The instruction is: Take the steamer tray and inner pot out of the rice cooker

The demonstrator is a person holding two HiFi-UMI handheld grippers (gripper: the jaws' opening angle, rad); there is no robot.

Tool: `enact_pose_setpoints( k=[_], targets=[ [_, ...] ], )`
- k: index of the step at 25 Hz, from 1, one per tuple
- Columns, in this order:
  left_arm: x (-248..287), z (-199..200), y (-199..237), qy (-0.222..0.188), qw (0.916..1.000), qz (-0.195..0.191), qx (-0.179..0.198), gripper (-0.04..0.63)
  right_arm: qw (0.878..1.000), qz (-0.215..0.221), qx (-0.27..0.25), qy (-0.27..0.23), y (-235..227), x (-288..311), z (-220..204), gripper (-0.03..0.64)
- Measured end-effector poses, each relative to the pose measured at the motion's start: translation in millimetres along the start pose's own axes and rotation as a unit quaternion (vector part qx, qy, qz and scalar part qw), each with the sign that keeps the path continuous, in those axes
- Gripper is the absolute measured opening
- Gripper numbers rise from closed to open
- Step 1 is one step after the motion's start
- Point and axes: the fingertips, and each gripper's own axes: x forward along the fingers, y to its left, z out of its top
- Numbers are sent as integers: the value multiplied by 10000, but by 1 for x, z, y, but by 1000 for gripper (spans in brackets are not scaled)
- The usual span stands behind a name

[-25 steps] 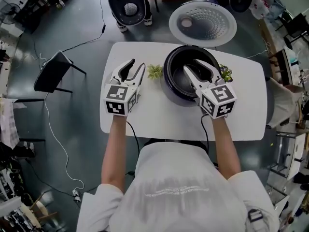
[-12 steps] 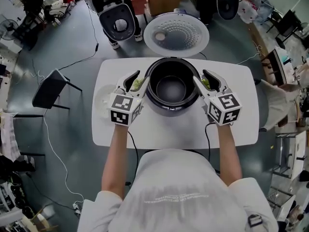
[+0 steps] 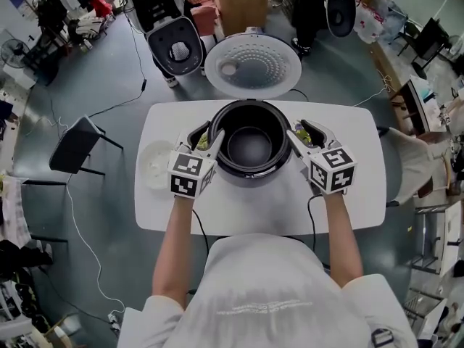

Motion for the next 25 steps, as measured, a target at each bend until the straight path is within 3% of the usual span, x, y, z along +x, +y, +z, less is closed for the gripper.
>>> enact_pose_setpoints(
  k=[6,11,17,25],
  targets=[
    [29,-49,1,827,9965,-29,-83,160,9975,216,297,611,-7,26,-45,218],
    [39,-75,9,1249,9917,-35,-288,165,9927,328,437,1076,-1,48,-73,218],
    [49,-93,15,1450,9879,-91,-551,176,9912,207,576,1176,-6,62,-84,213],
    [51,-92,14,1323,9853,-166,-1072,155,9864,57,829,1418,-13,67,-91,196]
  ],
)
